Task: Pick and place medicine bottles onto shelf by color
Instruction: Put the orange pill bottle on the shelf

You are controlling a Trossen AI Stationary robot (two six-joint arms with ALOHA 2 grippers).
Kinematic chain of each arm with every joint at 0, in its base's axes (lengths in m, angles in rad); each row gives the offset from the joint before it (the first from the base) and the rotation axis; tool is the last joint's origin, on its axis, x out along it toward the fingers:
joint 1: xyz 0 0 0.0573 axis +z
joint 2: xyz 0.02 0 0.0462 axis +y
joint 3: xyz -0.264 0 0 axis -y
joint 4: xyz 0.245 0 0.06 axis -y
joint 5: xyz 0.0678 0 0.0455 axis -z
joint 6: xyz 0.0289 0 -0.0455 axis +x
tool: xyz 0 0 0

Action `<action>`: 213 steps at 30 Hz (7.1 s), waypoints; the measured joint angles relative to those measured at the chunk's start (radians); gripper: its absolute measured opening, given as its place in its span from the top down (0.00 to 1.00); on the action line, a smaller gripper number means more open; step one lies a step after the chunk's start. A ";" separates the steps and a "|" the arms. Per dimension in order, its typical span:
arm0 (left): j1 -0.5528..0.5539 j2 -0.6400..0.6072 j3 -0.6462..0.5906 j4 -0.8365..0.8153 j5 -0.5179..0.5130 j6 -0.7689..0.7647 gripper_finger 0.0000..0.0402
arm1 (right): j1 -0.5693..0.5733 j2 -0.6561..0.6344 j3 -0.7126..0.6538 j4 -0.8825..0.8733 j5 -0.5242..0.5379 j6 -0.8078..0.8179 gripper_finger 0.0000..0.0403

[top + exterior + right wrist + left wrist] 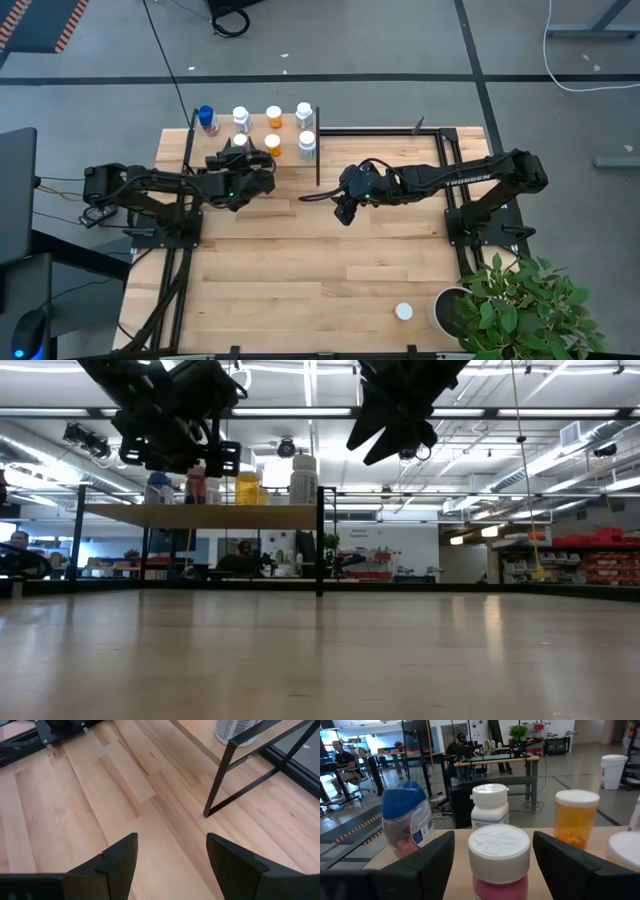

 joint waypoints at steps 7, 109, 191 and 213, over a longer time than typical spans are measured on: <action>-0.050 -0.071 0.076 0.014 -0.013 0.187 0.31 | 0.000 0.001 0.000 -0.008 0.000 0.001 0.40; -0.344 -0.241 0.586 -0.128 1.304 0.165 0.48 | 0.654 0.182 0.008 -0.383 -0.517 0.945 0.24; -0.347 -0.405 0.585 -0.257 1.278 0.232 0.52 | 0.305 0.282 0.009 -0.088 -0.475 0.645 0.44; -0.347 -0.480 0.586 -0.290 1.258 0.233 0.54 | 0.071 0.719 0.837 -0.392 -0.403 0.046 0.44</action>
